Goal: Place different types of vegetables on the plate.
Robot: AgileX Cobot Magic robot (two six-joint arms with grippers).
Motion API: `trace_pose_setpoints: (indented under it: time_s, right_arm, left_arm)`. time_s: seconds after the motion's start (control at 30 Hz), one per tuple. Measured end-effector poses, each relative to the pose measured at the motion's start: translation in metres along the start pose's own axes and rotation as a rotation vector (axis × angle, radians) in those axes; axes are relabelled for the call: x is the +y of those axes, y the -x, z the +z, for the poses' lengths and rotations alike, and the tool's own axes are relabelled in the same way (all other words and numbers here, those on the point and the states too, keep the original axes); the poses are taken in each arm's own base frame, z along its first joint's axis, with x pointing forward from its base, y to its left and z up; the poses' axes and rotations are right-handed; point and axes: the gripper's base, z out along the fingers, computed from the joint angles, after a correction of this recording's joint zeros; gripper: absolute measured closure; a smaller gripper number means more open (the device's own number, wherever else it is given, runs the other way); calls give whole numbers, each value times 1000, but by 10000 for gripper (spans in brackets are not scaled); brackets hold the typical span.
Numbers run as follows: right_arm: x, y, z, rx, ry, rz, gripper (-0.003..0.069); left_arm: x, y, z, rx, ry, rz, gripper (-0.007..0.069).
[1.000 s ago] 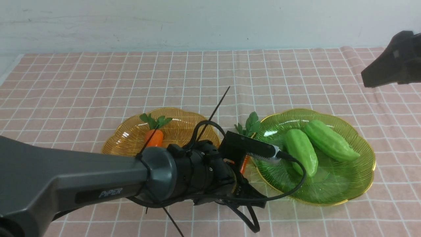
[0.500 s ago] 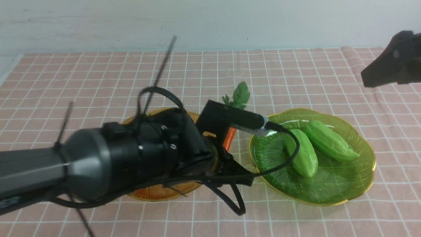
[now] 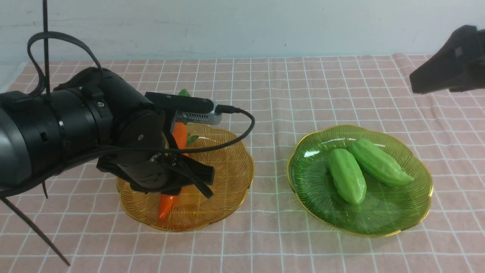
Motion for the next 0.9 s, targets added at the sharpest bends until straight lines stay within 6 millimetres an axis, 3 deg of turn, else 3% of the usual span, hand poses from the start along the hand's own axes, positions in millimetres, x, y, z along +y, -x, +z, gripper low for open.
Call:
trace_pose_setpoints:
  time_s: [0.13, 0.27, 0.3, 0.4, 0.5, 0.53, 0.6, 0.8, 0.9]
  right_arm:
    - [17, -11, -37, -98, -4, -66, 209]
    - [45, -39, -94, -257, -16, -169, 318]
    - [52, -50, -110, -308, -20, -192, 363]
    - [66, -81, -142, -495, -46, -235, 485]
    - [70, -121, -169, -797, -139, -267, 634]
    - [66, -136, -171, -894, -179, -267, 654]
    - [57, -159, -163, -1029, -230, -254, 671]
    - [32, -204, -130, -1291, -264, -189, 674]
    - [24, -213, -120, -1366, -284, -178, 674]
  left_arm:
    - [-2, 0, 4, 11, -16, 28, 216]
    - [-2, 0, 5, 14, -15, 33, 106]
    - [-2, 0, 5, 14, -15, 35, 111]
    - [-2, -1, 2, 12, -15, 39, 224]
    - [0, -1, -10, -10, -22, 36, 440]
    - [1, -1, -17, -30, -29, 36, 533]
    - [4, -1, -39, -91, -52, 39, 606]
    - [18, -24, -123, -290, -130, 46, 628]
    - [25, -47, -157, -391, -190, 62, 628]
